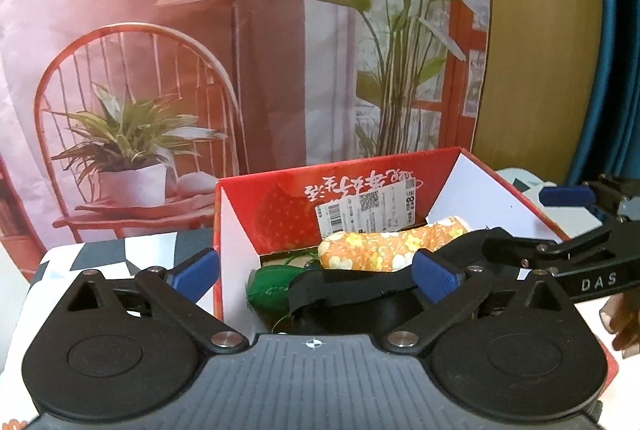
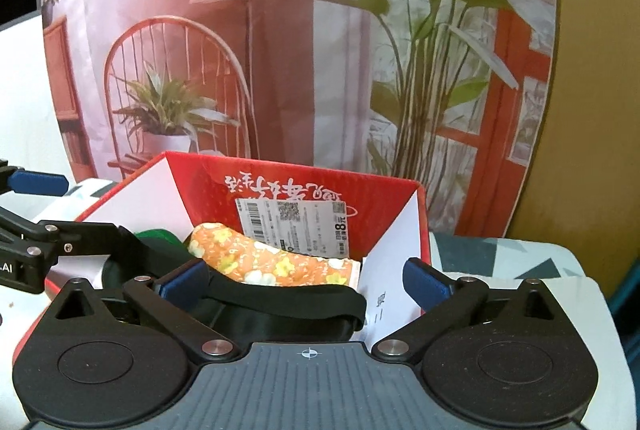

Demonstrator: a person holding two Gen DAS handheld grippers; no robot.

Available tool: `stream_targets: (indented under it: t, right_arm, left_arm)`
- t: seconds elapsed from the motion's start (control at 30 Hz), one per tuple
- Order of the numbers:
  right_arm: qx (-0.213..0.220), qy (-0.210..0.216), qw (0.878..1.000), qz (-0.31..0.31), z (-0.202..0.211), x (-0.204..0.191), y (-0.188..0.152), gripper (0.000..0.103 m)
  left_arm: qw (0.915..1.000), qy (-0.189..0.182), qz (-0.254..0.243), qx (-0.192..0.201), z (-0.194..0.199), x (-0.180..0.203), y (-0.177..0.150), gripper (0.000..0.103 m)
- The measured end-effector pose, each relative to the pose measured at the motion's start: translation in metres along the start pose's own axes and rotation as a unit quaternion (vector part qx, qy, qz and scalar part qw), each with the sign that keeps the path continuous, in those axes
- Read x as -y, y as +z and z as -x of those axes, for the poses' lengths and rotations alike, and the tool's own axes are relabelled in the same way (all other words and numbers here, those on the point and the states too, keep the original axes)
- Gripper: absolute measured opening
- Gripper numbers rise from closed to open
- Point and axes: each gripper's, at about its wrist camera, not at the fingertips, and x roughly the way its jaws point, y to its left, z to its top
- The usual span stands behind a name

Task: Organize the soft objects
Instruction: 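Open both grippers to release the eye mask inside the box, then move both grippers down to the black gloves beside the box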

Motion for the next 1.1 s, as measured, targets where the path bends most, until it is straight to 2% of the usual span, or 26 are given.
stream_targets:
  t: [0.3,0.5,0.83,1.1]
  right_arm:
    - [0.021,0.006,1.0,-0.016,0.024,-0.003,-0.017,0.103]
    - [0.034,0.013,0.999,-0.036,0.043,-0.005,-0.028,0.103]
    - [0.03,0.025,0.998,-0.045,0.065,-0.013,-0.055,0.103]
    - [0.012,0.034,0.998,-0.058,0.08,-0.021,-0.081,0.103]
  left_arm:
    - [0.9996,0.009,0.025,0.012,0.028,-0.01,-0.014,0.103]
    - [0.998,0.034,0.029,0.045,0.052,-0.014,-0.03,0.103]
    - [0.9983,0.023,0.048,0.024,0.077,-0.018,-0.059,0.103]
    - [0.9977,0.039,0.055,-0.004,0.093,-0.017,-0.086,0.103]
